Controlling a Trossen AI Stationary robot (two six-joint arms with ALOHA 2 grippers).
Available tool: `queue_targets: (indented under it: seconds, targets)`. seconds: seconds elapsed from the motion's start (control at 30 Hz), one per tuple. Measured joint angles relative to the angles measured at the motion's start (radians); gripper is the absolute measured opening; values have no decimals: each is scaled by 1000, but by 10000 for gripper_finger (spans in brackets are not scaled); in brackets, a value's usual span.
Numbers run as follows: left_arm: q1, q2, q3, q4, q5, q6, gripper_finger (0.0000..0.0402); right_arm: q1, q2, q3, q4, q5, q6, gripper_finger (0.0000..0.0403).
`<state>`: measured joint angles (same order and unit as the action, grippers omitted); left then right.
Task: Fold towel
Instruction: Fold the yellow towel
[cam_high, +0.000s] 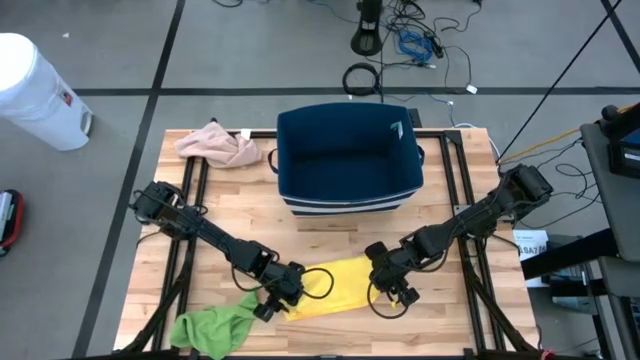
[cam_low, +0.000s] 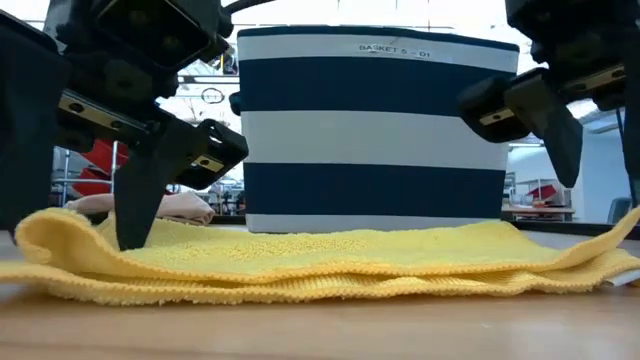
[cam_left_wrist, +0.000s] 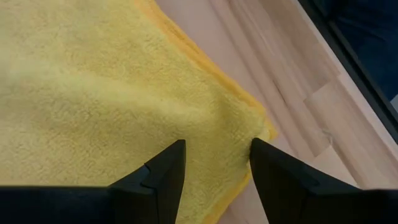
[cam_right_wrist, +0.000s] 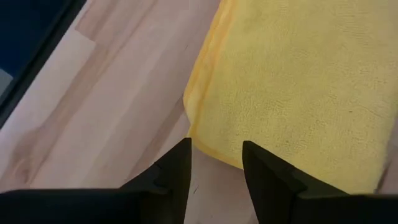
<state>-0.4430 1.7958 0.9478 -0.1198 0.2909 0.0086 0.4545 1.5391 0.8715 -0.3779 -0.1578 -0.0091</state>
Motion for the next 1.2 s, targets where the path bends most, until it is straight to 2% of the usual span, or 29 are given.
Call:
queue_targets:
  seconds: [0.37, 0.77, 0.9, 1.2]
  targets:
    - [12, 0, 0, -2, 19, -2, 183, 22, 19, 0, 77, 40, -33, 162]
    - [13, 0, 0, -9, 100, -65, 183, 45, 164, 0, 134, 59, -37, 160]
    - [13, -1, 0, -5, 120, -81, 183, 46, 193, 1, 135, 102, -32, 160]
    - [47, -2, 0, 50, 74, -79, 183, 45, 201, 3, 129, 107, -29, 152]
